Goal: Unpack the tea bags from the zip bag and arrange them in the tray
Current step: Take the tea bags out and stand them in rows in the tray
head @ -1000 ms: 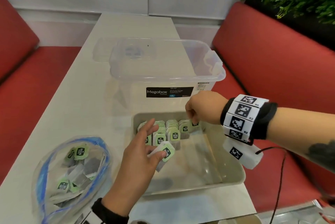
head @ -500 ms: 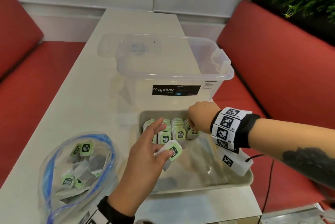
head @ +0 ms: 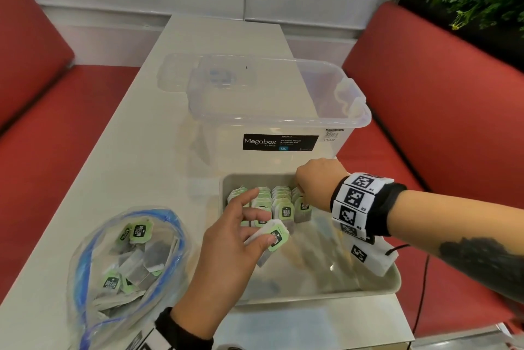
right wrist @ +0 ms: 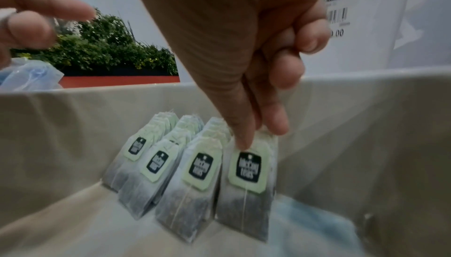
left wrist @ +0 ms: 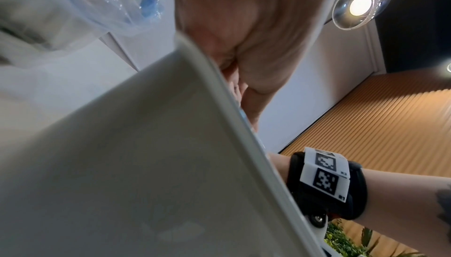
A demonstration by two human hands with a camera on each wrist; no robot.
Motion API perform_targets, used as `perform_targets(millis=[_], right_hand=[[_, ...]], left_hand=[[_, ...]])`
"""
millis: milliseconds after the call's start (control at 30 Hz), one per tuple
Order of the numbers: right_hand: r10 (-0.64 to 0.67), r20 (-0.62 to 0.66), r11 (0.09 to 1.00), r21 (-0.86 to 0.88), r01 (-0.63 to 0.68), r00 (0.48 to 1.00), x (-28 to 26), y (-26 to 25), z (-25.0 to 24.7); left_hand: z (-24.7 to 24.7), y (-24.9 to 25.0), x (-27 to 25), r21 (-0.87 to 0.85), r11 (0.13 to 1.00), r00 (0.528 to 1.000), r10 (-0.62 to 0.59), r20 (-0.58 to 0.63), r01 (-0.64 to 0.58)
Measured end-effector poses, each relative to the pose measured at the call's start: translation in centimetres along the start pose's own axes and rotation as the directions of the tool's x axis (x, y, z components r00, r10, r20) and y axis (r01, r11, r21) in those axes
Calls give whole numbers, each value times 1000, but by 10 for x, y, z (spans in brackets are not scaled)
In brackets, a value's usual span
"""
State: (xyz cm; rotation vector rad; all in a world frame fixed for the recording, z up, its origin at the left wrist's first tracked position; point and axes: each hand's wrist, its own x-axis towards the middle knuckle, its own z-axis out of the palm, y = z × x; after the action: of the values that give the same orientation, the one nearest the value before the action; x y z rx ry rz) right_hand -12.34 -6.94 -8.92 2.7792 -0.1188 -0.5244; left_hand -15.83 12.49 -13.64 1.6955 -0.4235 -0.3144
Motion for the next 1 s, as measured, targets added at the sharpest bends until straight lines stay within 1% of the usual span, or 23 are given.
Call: perform_targets(millis=[100,167,200,267,300,333,367,433,500,600,667,767,800,867,933,1000], right_hand=[[-5,-94,1000,25,8,996,-6,6,-10],[-66,-148,985,146,87,987,-15,10,-20],[-115,-140,956,252,148,983,-21,11,-26],[-217,-119,832,497,247,969,-38,7,-38],[-250,-123,771,574,275,960,-46,4,-43],[-268,-144,732,613,299,952,-52,1,-46],[-273,-180,708,628,324,945,-55,-1,-48],[-244,-246,690,635,346,938,-59,-3,-52],[-224,-269,703,621,346,937,-60,-3,-56],[-232,-273,746,566,351,934,-63,-6,-63],[-231,-281,760,546,353,931,-65,-7,-64],[-228,-276,763,545,348,934,-67,-4,-65],[-232,-272,765,542,348,934,-68,-3,-65],[-248,-271,770,528,359,930,-70,-1,-65],[-269,-273,778,503,375,924,-72,-2,-65],[-268,-268,795,481,370,925,-71,-1,-64]], left_hand=[[-2,1,3,-28,1000,999,5,-42,-6],[-4,4,5,-71,997,997,8,-80,-13],[-4,5,7,-100,995,996,5,-94,-15],[-4,9,9,-171,985,994,-10,-109,-9],[-3,11,9,-217,976,994,-29,-109,5],[-2,12,9,-261,965,993,-54,-104,25],[0,13,9,-300,953,993,-79,-92,48],[5,16,7,-343,936,993,-105,-55,81],[10,19,6,-310,948,996,-84,-19,75],[14,24,4,-209,976,999,-48,24,52],[16,26,4,-205,977,998,-61,22,64],[13,27,5,-239,968,995,-91,-39,79],[12,28,6,-208,976,996,-72,-48,60],[12,28,7,-57,998,999,-5,-33,3],[13,28,8,79,996,998,49,-36,-46],[15,30,7,134,988,995,81,-63,-72]])
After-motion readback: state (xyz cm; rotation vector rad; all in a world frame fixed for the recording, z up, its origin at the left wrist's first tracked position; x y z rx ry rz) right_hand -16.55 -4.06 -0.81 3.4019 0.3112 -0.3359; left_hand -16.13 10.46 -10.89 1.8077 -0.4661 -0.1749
